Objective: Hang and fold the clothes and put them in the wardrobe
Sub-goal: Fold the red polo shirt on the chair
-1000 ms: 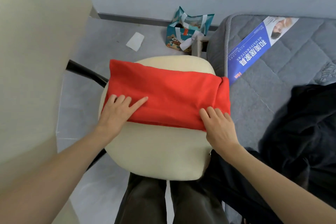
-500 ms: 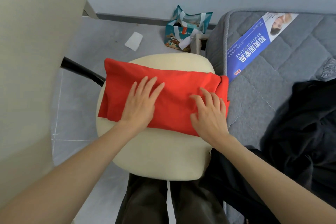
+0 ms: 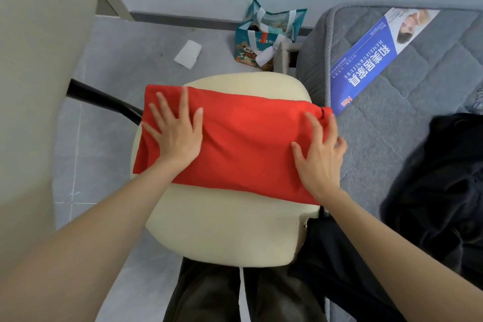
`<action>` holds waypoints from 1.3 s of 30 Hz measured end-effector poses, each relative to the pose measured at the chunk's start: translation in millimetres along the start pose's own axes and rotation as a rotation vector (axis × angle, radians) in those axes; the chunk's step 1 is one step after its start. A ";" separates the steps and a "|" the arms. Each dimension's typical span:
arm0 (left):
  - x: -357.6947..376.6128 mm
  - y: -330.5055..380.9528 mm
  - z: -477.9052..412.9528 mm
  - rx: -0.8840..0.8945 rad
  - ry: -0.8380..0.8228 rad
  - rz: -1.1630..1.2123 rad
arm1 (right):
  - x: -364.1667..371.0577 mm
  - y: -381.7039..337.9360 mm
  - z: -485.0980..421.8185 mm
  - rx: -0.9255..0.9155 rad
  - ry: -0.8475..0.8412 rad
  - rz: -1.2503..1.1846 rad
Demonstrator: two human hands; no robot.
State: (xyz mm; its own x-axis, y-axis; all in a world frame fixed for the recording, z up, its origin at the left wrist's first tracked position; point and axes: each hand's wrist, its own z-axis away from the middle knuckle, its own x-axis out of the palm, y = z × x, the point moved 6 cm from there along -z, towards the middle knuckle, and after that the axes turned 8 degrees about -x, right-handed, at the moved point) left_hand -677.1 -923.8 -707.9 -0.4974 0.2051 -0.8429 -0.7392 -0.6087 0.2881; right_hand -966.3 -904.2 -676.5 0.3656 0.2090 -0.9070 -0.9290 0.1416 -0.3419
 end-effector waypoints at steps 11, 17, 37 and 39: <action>-6.8 -66.7 33.6 -0.569 -0.046 0.373 | -8.8 18.5 8.3 0.649 0.057 -0.329; -11.4 -67.8 29.6 -0.503 -0.107 0.409 | -22.2 5.1 13.2 0.438 0.087 -0.287; -8.1 -80.2 45.0 -0.537 0.009 0.530 | -1.9 25.0 21.2 0.531 -0.015 -0.368; -10.6 -80.6 47.4 -0.480 0.053 0.533 | -11.1 25.3 17.8 0.458 0.117 -0.389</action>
State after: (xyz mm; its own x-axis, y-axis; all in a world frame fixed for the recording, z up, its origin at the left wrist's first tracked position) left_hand -633.8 -840.5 -700.7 -0.7035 -0.2436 -0.6676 -0.1147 -0.8882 0.4449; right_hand -992.9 -885.7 -670.7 0.6402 -0.0451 -0.7669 -0.6006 0.5930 -0.5363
